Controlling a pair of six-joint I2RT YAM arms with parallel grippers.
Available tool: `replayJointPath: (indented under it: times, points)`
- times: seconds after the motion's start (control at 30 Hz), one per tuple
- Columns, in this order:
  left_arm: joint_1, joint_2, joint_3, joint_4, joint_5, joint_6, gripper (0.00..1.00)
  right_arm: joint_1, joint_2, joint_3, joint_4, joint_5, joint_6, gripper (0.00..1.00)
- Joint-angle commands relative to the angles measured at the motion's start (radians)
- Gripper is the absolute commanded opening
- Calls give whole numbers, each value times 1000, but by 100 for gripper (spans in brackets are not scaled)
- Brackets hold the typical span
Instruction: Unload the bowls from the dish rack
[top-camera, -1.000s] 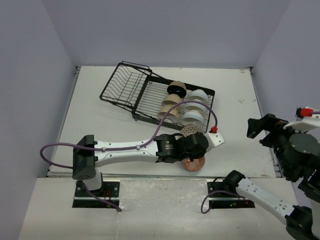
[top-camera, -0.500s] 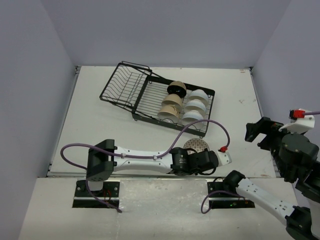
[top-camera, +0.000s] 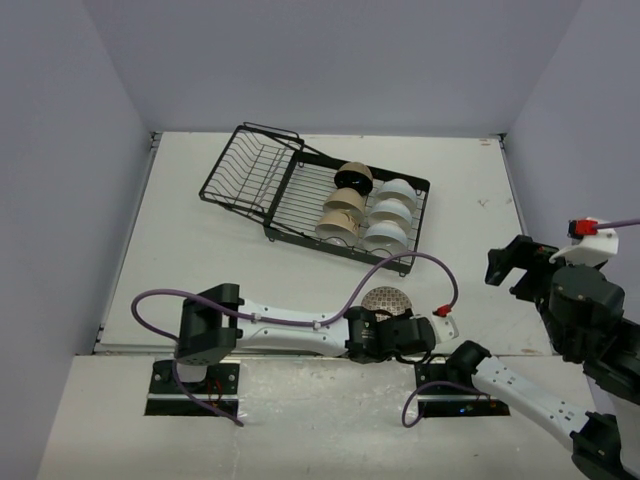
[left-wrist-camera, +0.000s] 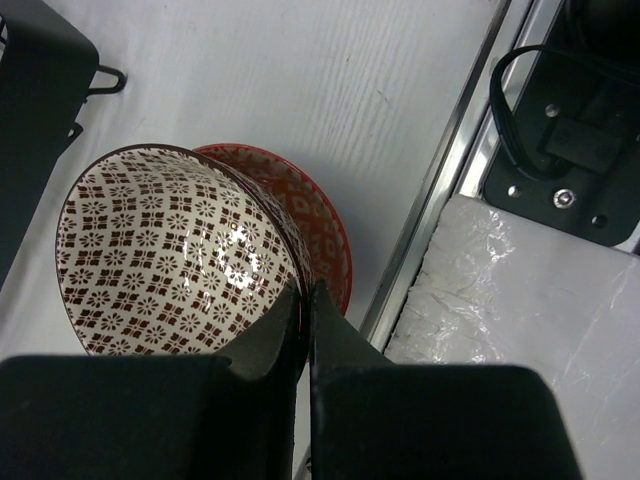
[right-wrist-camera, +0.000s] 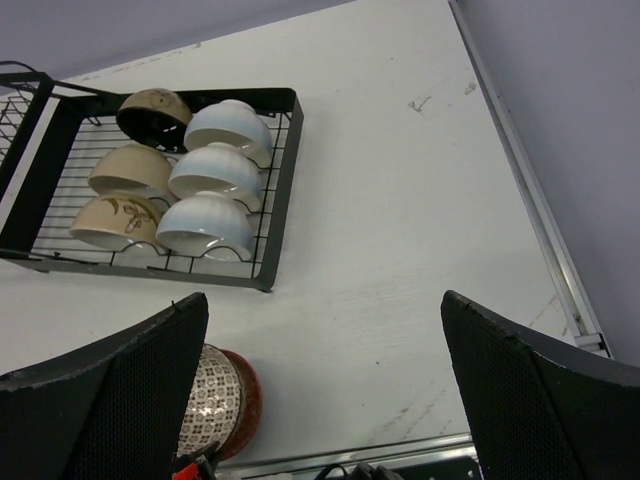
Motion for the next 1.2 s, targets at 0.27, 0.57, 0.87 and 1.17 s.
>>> replayJointPath:
  times: [0.27,0.57,0.87,1.17]
  points:
    - [14,49,-16,106,-79,0,0,-1,19,-25,23,-5,7,99]
    - [32,69,5,70,-94,-19,14,0,8,-42,43,-21,-4,99]
    - [32,29,22,27,-97,-25,35,-1,2,-55,54,-30,-10,99]
    - [32,18,47,-4,-76,-28,33,0,2,-59,55,-39,-16,99]
